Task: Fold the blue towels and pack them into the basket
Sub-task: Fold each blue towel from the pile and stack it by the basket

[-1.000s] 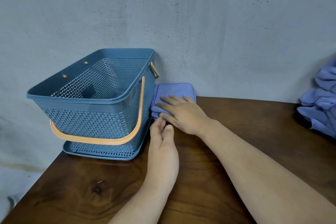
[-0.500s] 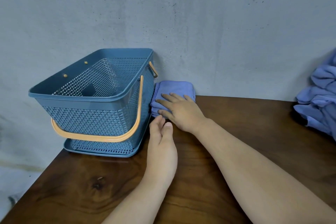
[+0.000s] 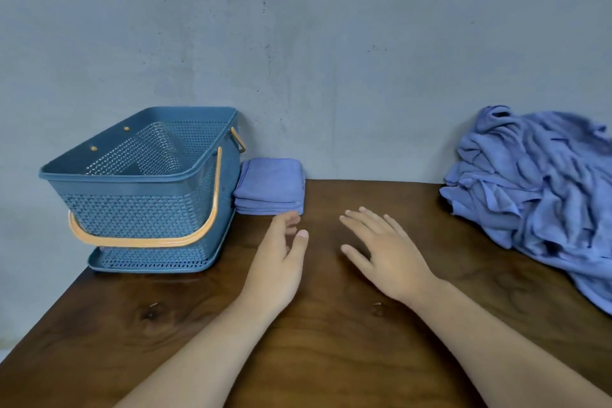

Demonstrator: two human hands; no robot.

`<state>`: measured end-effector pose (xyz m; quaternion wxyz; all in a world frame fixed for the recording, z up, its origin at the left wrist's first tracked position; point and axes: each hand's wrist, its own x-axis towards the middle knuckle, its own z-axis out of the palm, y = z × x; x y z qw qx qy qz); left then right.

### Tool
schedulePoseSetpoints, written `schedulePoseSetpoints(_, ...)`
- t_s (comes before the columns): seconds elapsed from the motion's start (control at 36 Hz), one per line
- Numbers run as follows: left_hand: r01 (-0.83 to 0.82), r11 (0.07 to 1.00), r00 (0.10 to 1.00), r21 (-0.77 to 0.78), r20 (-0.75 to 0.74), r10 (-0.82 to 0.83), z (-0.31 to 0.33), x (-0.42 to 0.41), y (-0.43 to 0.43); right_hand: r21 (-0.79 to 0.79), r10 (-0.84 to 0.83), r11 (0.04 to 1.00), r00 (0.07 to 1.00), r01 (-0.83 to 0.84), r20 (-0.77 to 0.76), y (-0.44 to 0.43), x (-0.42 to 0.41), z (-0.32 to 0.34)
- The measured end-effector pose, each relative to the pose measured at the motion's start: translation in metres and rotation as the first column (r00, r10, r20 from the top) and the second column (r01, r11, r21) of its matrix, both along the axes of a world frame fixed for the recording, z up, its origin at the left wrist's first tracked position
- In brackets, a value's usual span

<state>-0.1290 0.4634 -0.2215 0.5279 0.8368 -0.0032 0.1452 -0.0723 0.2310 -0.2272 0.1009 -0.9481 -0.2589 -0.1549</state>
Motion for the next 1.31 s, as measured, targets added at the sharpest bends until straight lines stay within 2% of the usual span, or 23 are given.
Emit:
schedulePoseSetpoints(0.11,0.113,0.973,0.993,0.2,-0.008,-0.114,0.001,-0.012,-0.012,-0.017,-0.066,0.998,0.998,0.066,0.0,-0.048,-0.03,0.004)
schedulePoseSetpoints(0.25,0.229,0.871,0.973,0.435,-0.077,-0.217,-0.002,-0.022,-0.018,-0.041,-0.186,0.981,0.98,0.189,0.067,-0.107,-0.045,0.003)
schedulePoseSetpoints(0.44,0.193,0.75,0.98,0.633,-0.088,-0.178,-0.008,-0.014,-0.027,0.039,-0.484,0.871,0.838,0.491,0.254,-0.187,-0.033,0.008)
schedulePoseSetpoints(0.56,0.153,0.673,0.985,0.724,-0.055,-0.165,-0.009,-0.005,-0.036,0.014,-0.54,0.825,0.781,0.565,0.315,-0.207,-0.013,0.013)
schedulePoseSetpoints(0.67,0.093,0.651,0.994,0.753,-0.034,-0.104,-0.006,0.01,-0.048,-0.021,-0.556,0.805,0.765,0.594,0.324,-0.208,0.007,0.015)
schedulePoseSetpoints(0.89,0.014,0.639,0.999,0.769,0.009,-0.033,-0.008,0.036,-0.072,0.022,-0.571,0.795,0.736,0.606,0.363,-0.208,0.052,0.053)
schedulePoseSetpoints(1.0,0.003,0.672,1.0,0.741,0.018,-0.025,-0.01,0.037,-0.071,-0.074,-0.613,0.75,0.732,0.657,0.297,-0.215,0.083,0.078)
schedulePoseSetpoints(1.11,-0.002,0.693,0.999,0.721,0.026,-0.024,-0.01,0.039,-0.07,-0.092,-0.628,0.747,0.743,0.659,0.232,-0.217,0.109,0.094)
schedulePoseSetpoints(1.22,0.0,0.717,0.999,0.697,0.028,-0.027,-0.011,0.042,-0.067,-0.125,-0.671,0.698,0.705,0.705,0.232,-0.216,0.134,0.106)
schedulePoseSetpoints(1.31,0.005,0.735,0.999,0.679,0.024,-0.029,-0.012,0.044,-0.066,-0.152,-0.7,0.678,0.695,0.719,0.164,-0.215,0.149,0.115)
